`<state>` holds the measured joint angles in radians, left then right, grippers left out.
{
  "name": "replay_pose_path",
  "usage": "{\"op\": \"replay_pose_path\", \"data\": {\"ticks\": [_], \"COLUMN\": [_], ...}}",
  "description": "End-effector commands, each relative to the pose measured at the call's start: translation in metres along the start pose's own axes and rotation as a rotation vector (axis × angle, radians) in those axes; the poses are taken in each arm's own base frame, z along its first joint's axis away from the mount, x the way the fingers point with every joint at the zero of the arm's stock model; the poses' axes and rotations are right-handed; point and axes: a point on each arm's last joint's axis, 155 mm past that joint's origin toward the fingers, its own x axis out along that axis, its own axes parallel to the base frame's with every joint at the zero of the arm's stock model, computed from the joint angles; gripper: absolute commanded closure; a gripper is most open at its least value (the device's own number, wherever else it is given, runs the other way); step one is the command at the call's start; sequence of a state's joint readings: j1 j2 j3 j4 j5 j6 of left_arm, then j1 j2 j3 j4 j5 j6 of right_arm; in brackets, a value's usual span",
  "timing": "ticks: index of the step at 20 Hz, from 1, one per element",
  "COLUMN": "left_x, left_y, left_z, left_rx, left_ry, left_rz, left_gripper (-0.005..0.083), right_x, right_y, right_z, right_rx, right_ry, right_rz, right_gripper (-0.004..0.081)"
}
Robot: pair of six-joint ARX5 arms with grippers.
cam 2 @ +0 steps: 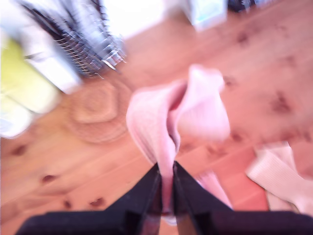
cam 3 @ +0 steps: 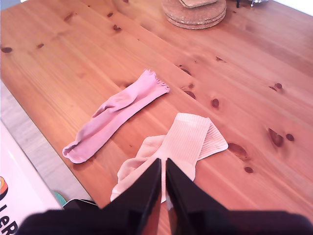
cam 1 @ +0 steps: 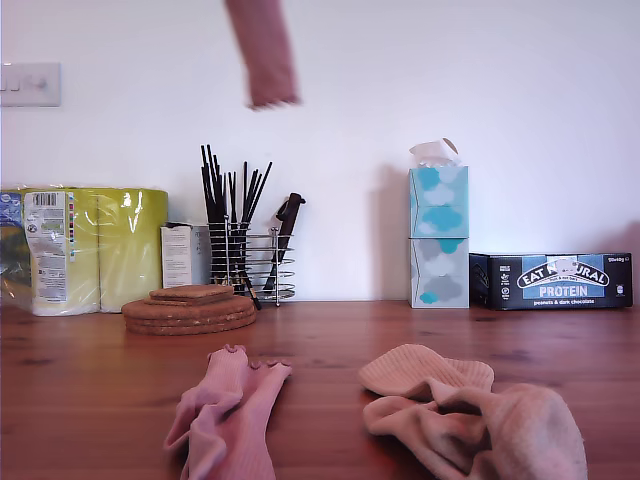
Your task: Pair up the socks based on colour and pattern, by placing each sock on top of its pair
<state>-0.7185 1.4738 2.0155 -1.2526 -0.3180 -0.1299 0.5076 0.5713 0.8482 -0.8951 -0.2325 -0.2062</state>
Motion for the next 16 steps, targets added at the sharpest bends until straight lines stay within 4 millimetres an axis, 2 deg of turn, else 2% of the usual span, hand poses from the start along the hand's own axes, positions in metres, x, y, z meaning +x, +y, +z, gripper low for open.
{"op": "replay_pose_path", "data": {"ticks": [1, 4, 6, 8, 10, 13, 16], "left_x": [0.008, 0.004, 0.015, 0.036, 0.057, 0.088, 0.125], "left_y": [-0.001, 0.002, 0.003, -0.003, -0.019, -0.040, -0.048], "left_z": [-0.008, -0.016, -0.032, -0.054, -0.071, -0.084, -0.100], "left_rx": [-0.012, -0.063, -0.090, -0.100, -0.092, -0.120, -0.141], "left_ry": [-0.038, -0.208, -0.276, -0.298, -0.291, -0.226, -0.139], "left_rz": [0.000, -0.020, -0.028, -0.060, -0.129, -0.195, -0.196], "left_gripper": [0.0797, 0.0797, 0.0797, 0.0797, 0.0797, 0.0797, 0.0797], "right_x": [0.001, 0.001, 0.001, 0.001, 0.001, 0.001, 0.001], "right_y": [0.004, 0.007, 0.007, 0.007, 0.008, 0.008, 0.008], "right_z": [-0.003, -0.003, -0.004, -0.004, -0.005, -0.007, -0.008], "right_rx": [-0.021, -0.044, -0.044, -0.045, -0.045, -0.042, -0.042], "right_ry": [0.003, 0.005, 0.009, 0.009, 0.010, 0.019, 0.023], "right_rz": [0.013, 0.024, 0.026, 0.027, 0.028, 0.030, 0.031], "right_gripper": [0.0783, 0.0783, 0.0783, 0.0783, 0.0783, 0.0783, 0.0783]}}
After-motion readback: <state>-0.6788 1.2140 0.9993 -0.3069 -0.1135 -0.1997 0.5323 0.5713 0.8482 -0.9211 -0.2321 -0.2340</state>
